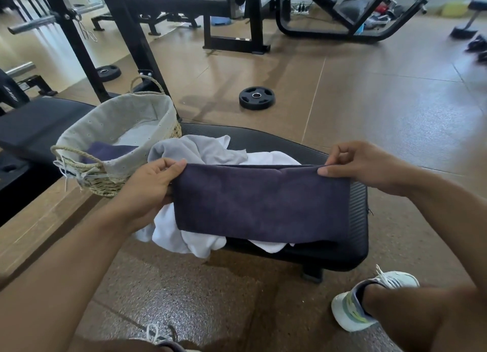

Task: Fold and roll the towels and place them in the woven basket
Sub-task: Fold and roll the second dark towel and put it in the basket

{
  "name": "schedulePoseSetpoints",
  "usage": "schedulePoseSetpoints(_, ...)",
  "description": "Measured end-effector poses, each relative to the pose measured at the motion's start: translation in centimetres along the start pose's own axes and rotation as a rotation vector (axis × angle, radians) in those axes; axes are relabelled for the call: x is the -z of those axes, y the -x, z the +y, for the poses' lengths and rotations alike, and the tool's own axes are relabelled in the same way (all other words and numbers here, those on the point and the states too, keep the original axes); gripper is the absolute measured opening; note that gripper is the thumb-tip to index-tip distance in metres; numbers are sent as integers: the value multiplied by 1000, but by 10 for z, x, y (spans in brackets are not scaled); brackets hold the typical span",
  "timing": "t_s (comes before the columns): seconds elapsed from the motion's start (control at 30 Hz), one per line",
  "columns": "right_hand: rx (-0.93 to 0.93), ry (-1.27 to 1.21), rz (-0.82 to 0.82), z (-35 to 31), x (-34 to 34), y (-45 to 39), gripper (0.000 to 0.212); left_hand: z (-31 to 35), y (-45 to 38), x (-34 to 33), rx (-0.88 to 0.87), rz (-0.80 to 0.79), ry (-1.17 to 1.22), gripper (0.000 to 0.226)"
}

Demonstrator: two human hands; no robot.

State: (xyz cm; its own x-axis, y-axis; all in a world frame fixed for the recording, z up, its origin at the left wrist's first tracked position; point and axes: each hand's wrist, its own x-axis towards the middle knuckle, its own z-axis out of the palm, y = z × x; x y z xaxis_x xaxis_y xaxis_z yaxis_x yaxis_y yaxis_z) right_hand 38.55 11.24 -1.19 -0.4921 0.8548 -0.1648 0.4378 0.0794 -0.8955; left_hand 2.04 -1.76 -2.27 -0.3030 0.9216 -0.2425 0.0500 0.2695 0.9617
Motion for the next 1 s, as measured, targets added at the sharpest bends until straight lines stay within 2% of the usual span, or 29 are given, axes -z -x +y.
schedulePoseSetpoints(0.13, -84, -85, 42, -1, 3, -2, 36, 5, 5, 8, 34, -148, -5, 31)
schedulePoseSetpoints(0.27, -94, 38, -55, -4, 9, -1, 20, 8, 8, 21, 77, -267, -146, 42)
schedulePoseSetpoints(0.37, -128, 23, -148, -6, 11, 1, 23, 3, 6, 25, 187, -266, -179, 36)
schedulePoseSetpoints(0.43, -122, 145, -176, -3, 9, 1, 20, -3, 5, 19, 221, -258, -225, 32)
schedulePoseSetpoints(0.5, -95, 266, -184, -1, 9, 0, 15, -4, 4, 13, 187, -219, -207, 32)
schedulePoseSetpoints(0.57, -58, 296, -157, -4, 13, 1, 15, 1, 4, 16, 56, -186, -217, 35)
schedulePoseSetpoints(0.67, -11, 279, -123, -8, 22, 11, 28, 9, 9, 26, -95, -263, -337, 32)
schedulePoseSetpoints(0.73, 13, 309, -141, -9, 22, 18, 31, 9, 11, 30, -63, -323, -413, 30)
schedulePoseSetpoints(0.83, 48, 343, -90, -8, 21, 18, 17, 9, 14, 32, 1, -440, -479, 27)
schedulePoseSetpoints(0.9, 21, 203, -99, -8, 24, 20, 7, 11, 19, 28, 2, -465, -390, 30)
schedulePoseSetpoints(1.0, -93, -92, -329, -5, 36, 25, 10, 12, 20, 20, 82, -344, -37, 39)
